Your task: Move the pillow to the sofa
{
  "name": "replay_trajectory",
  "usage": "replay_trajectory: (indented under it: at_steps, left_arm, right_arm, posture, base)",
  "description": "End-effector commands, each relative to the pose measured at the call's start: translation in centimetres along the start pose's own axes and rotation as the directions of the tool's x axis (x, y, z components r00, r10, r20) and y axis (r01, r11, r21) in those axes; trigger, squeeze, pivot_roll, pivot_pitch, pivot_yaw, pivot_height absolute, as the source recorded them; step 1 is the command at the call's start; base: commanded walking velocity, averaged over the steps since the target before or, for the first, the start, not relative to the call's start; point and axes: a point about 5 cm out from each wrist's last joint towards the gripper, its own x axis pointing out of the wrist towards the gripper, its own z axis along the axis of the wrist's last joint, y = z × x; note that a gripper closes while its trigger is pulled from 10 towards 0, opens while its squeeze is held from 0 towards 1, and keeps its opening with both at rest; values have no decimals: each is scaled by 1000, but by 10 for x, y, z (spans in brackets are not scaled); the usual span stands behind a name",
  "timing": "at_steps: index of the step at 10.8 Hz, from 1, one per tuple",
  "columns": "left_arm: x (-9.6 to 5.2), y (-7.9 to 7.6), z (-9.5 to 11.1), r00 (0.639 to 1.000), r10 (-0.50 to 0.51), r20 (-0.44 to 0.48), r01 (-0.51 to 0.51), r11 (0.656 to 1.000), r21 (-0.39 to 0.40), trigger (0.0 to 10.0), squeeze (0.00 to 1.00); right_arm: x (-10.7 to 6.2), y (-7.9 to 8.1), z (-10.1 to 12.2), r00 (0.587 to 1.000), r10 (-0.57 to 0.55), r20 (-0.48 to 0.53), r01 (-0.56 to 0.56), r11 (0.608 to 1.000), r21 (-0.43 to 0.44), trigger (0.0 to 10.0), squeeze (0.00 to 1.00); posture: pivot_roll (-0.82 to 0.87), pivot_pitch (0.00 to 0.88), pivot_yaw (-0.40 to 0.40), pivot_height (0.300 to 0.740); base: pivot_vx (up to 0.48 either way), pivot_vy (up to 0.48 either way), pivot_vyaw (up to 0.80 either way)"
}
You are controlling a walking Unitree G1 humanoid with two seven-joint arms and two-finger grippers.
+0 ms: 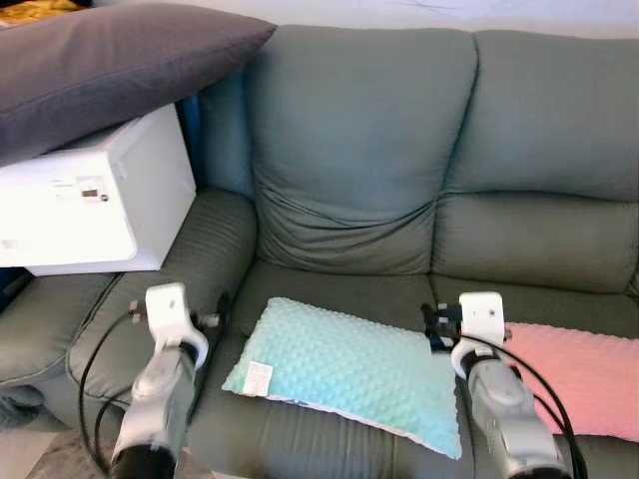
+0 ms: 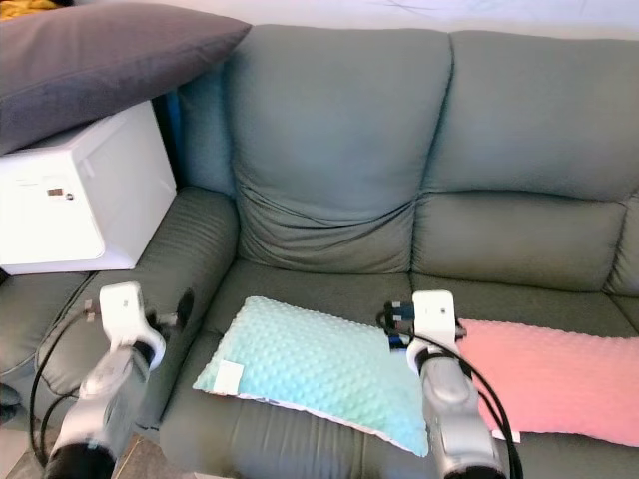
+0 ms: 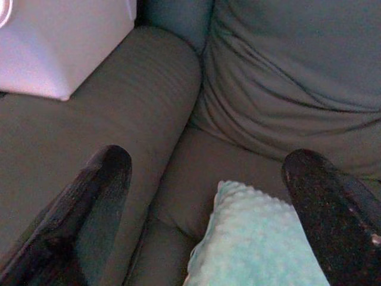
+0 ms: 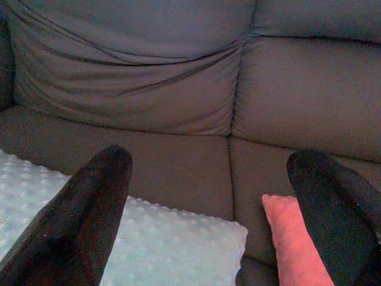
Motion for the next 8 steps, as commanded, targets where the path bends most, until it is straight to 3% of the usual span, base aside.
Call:
replay_trajectory:
  at_steps: [1, 8]
  left_arm:
    - [0, 4, -1, 1000, 9, -5, -9, 1000, -10, 10000, 0]
    - [-3, 3, -5, 1000, 14, -9, -14, 1000, -12, 10000, 0]
  right_arm:
    - [1, -2, 0, 1000, -5, -6, 5, 1000, 6, 10000, 0]
    - [-1, -1, -4, 1000, 1, -24, -1, 1000, 21, 10000, 0]
  posture:
    - [-129, 0, 24, 740]
    - [-130, 0, 24, 740]
  base:
    - [0, 0, 0]
    - [0, 0, 0]
